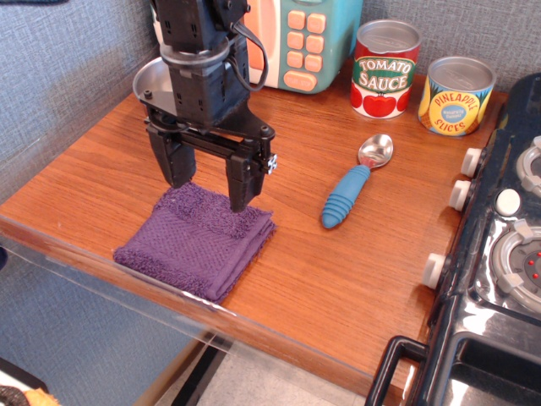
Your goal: Put strawberry to right of purple towel
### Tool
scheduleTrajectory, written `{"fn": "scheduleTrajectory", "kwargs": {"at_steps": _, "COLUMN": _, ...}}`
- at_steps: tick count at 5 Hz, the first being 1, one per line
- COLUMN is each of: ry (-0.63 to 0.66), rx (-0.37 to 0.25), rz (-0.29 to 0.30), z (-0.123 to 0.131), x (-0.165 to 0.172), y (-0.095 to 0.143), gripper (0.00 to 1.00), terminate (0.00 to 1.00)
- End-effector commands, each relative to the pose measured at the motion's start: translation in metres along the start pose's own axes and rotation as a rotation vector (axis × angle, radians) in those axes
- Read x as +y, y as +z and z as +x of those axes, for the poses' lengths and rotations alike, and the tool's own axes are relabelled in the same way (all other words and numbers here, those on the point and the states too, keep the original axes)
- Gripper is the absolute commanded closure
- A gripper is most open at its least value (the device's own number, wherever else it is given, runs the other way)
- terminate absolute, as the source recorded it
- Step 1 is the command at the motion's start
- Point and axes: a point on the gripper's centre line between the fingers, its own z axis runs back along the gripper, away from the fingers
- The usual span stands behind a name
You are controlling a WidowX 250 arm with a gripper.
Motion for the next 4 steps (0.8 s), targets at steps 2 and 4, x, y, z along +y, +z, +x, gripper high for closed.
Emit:
{"fn": "scheduleTrajectory", "kwargs": {"at_steps": 2, "ry": 0.05, "rx": -0.024, "rz": 0.008, "z": 0.008, "x": 0.016, "y": 0.001, "gripper": 0.0, "terminate": 0.0}}
{"fn": "scheduleTrajectory", "kwargs": {"at_steps": 4, "ry": 0.139, "rx": -0.154, "rz": 0.032, "z": 0.047, "x": 0.06, "y": 0.019, "gripper": 0.0, "terminate": 0.0}}
